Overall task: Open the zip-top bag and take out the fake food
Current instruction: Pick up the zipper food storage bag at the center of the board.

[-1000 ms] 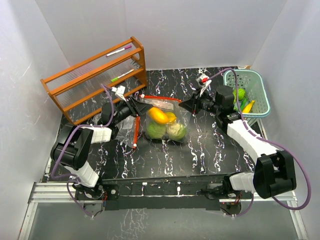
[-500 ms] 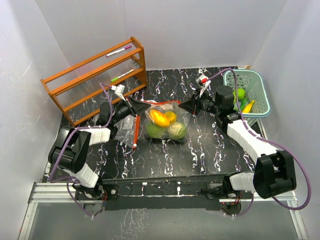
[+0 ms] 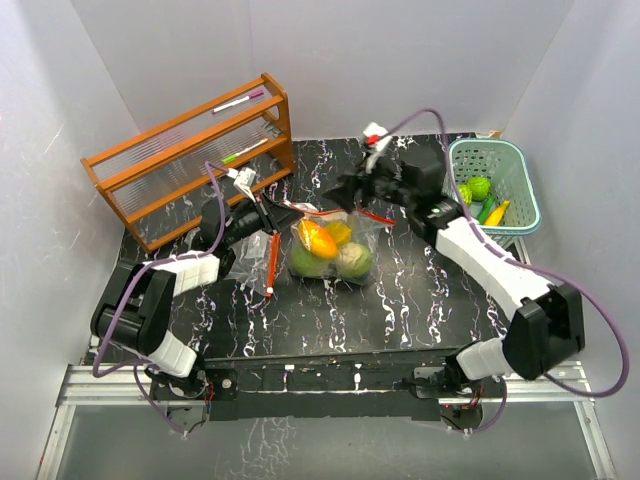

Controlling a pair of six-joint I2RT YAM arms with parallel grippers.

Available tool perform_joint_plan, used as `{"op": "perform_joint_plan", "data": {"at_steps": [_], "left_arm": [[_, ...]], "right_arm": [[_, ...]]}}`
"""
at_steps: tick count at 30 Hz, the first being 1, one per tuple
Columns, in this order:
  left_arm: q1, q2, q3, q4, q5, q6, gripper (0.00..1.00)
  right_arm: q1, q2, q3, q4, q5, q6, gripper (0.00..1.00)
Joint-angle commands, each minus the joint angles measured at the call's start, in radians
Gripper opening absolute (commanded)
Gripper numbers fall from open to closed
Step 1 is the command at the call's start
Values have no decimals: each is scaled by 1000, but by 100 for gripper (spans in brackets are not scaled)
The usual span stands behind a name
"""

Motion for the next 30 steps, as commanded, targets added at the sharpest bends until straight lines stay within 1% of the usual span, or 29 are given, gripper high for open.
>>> {"op": "perform_joint_plan", "data": {"at_steps": [1, 3, 6, 8, 12, 14, 20, 22, 23, 27, 30], "left_arm": [[-20, -81, 45, -96, 41, 79, 0], [-21, -99, 44, -122, 40, 96, 0], [-22, -126, 42, -146, 37, 105, 0], [-21, -148, 40, -164, 35, 110, 0], [-21, -204, 32, -225, 15, 142, 0], [-21, -222, 26, -240, 7, 152, 0], [-21, -253, 28, -267, -4, 160, 0], [-21, -265, 32, -280, -11, 166, 0], [-22, -272, 36, -289, -11, 169, 0], [-21, -291, 39, -313, -14, 182, 0], [-21, -308, 24, -315, -24, 183, 16]], "right_arm": [[200, 99, 174, -111, 203, -178, 66], [243, 147, 225, -140, 204, -214, 68], [292, 204, 270, -178, 236, -257, 67], [303, 223, 280, -201, 256, -272, 65], [303, 217, 236, -197, 284, -275, 58], [303, 206, 208, -190, 321, -271, 53], [303, 175, 166, -173, 342, -238, 29], [302, 168, 164, -177, 342, -238, 13], [301, 163, 164, -178, 344, -241, 8], [284, 157, 163, -176, 342, -237, 7], [273, 117, 135, -132, 306, -212, 7]]}}
